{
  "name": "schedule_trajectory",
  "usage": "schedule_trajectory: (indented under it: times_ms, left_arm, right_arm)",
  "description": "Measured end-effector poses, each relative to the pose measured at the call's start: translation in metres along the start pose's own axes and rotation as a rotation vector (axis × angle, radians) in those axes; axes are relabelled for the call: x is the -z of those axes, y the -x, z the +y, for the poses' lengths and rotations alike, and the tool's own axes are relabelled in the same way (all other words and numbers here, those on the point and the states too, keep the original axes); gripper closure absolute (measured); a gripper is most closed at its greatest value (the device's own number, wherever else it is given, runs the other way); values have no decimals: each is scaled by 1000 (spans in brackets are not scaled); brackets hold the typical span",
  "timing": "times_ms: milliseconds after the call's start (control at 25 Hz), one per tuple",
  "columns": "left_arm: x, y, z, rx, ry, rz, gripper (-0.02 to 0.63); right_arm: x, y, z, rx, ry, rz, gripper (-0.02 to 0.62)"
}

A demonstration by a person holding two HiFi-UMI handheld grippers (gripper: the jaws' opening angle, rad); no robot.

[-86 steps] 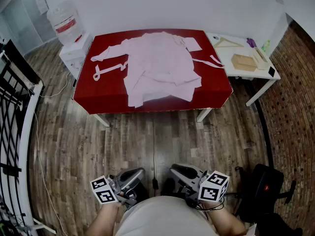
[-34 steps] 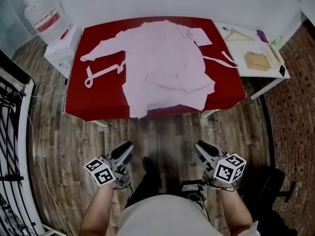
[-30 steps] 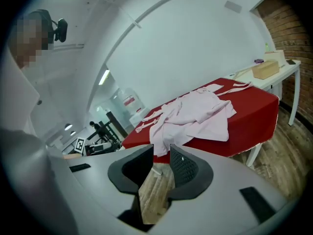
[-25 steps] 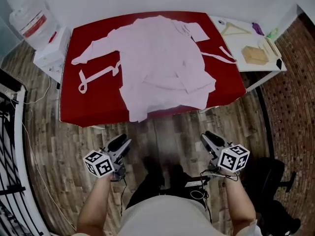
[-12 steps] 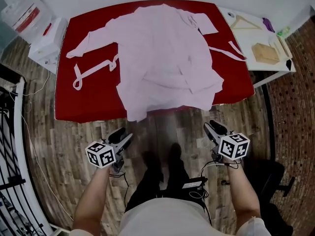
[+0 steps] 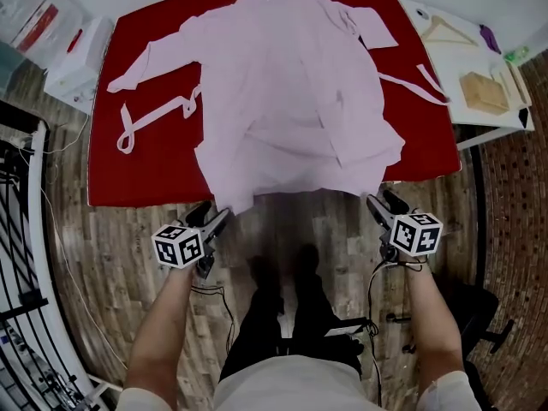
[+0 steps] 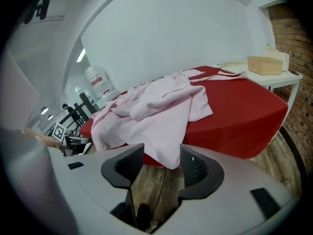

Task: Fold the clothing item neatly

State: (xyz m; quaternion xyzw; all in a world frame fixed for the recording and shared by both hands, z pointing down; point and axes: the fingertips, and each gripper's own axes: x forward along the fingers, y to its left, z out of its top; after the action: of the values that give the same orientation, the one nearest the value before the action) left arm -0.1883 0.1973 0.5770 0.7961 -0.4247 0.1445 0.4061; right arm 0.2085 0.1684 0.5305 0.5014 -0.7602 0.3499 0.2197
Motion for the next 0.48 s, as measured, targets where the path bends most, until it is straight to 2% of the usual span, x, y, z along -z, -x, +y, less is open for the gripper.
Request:
schedule_trajectory:
  times_ms: [200, 360, 480]
  left_arm:
    - [7, -25, 11, 2, 19, 49, 348]
    - [16, -38, -1, 75, 67, 81, 364]
    - [22, -37, -12, 114, 71, 96, 559]
  right_arm:
    - [-2, -22, -12, -14, -19, 18, 380]
    - [3, -38, -13, -12, -49, 35, 382]
    - [8, -43, -7, -40, -49, 54, 400]
